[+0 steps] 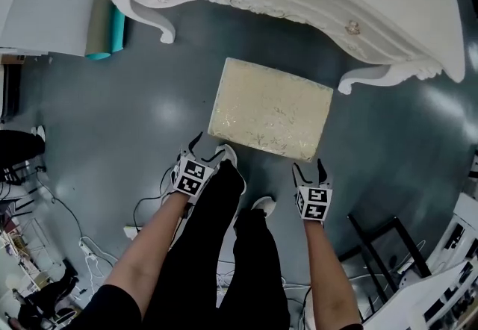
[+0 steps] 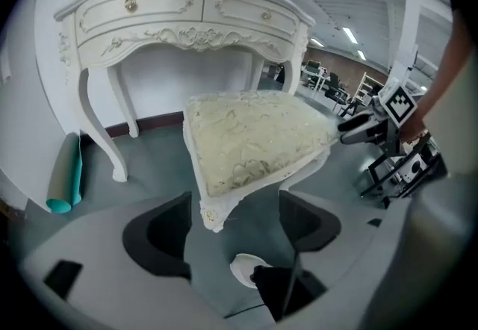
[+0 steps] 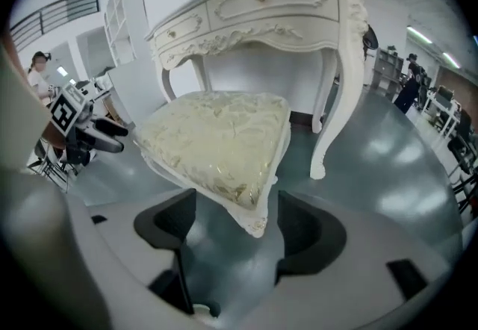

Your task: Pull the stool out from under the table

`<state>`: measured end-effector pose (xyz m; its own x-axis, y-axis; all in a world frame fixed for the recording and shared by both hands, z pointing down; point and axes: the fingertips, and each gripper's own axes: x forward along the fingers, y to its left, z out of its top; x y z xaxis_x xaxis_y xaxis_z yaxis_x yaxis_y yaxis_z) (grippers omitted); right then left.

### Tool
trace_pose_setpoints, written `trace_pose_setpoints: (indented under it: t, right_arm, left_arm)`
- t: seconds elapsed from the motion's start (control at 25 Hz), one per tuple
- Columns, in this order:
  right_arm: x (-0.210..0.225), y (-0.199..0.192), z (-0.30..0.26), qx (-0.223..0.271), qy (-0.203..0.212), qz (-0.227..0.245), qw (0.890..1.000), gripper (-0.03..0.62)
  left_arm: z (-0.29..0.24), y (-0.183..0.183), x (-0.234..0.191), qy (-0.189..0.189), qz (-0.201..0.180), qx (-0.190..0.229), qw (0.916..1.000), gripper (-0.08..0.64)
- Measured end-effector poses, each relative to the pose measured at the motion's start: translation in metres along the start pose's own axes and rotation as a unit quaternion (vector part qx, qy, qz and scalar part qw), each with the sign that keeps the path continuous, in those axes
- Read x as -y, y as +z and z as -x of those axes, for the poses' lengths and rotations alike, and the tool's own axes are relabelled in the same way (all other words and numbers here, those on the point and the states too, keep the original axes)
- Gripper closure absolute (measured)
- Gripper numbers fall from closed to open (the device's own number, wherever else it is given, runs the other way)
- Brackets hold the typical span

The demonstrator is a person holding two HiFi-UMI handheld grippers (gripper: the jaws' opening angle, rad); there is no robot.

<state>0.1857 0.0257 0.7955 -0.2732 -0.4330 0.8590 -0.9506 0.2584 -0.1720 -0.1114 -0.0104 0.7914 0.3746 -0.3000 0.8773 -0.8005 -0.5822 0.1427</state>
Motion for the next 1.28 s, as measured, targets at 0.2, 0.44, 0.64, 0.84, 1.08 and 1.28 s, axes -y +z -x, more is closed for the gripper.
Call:
trace_pose_setpoints:
  t: [0.2, 0.44, 0.64, 0.84, 1.08, 1.28]
  right_arm:
    - [-0.02, 0.034, 0.061, 0.035, 0.037, -0.014, 0.999, 0.238]
    - [-0.032, 0.073, 0.131, 0.073, 0.059, -0.048, 0.994, 0.238]
    - [-0.051, 0.097, 0.185, 0.087, 0.08, -0.037, 0.992, 0.238]
    - [-0.1, 0.112, 0.26, 0.123, 0.077, -0.029, 0.989, 0.238]
    - [-0.113, 0.162, 0.353, 0.187, 0.065, -0.056, 0.979, 0.238]
    - [-0.102, 0.204, 0.431, 0.246, 0.041, -0.071, 0.966, 0.238]
  left_arm:
    - [0.051, 0.029, 0.039, -0.018, -0.022, 0.04, 0.9988, 0.195]
    - [0.116, 0.061, 0.096, -0.036, -0.015, 0.089, 0.9952, 0.195]
    - [0.169, 0.105, 0.127, -0.014, 0.007, 0.141, 0.9899, 0.195]
    - [0.252, 0.14, 0.159, -0.007, 0.015, 0.188, 0.9821, 0.195]
    - [0.328, 0.208, 0.183, -0.001, -0.016, 0.248, 0.9685, 0.195]
    - [0.373, 0.236, 0.224, -0.011, -0.063, 0.248, 0.9667, 0.195]
